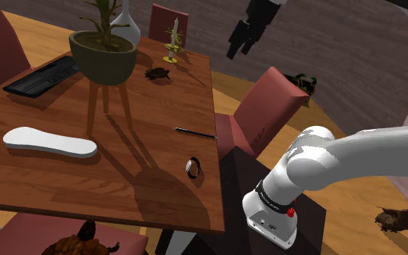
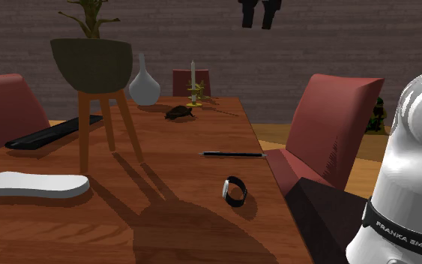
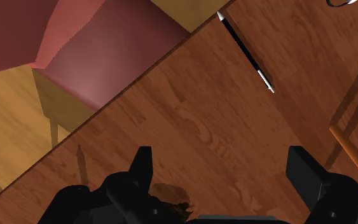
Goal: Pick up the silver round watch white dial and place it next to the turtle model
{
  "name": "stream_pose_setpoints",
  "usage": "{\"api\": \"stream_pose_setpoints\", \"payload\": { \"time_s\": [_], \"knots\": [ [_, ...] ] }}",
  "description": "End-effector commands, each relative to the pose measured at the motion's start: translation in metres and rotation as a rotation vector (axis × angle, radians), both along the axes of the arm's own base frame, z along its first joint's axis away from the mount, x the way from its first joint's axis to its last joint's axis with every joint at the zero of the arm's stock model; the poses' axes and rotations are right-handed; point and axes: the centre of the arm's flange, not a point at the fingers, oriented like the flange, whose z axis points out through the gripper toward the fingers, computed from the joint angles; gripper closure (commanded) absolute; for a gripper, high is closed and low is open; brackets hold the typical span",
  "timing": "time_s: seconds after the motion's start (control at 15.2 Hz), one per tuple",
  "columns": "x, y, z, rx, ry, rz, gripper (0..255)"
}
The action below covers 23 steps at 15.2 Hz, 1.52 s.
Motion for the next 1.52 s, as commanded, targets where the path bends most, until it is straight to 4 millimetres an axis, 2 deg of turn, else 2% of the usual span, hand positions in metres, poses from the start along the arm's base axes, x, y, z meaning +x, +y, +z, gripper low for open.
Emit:
{"api": "stream_pose_setpoints", "payload": {
  "time_s": [0.0,0.73,1.45],
  "knots": [
    [0.0,0.0,0.0,0.0,0.0,0.0,0],
    [-0.034,0.087,-0.104,0.026,0.071,-0.173,0],
    [-0.059,0.183,-0.203,0.053,0.142,-0.346,0]
  ]
}}
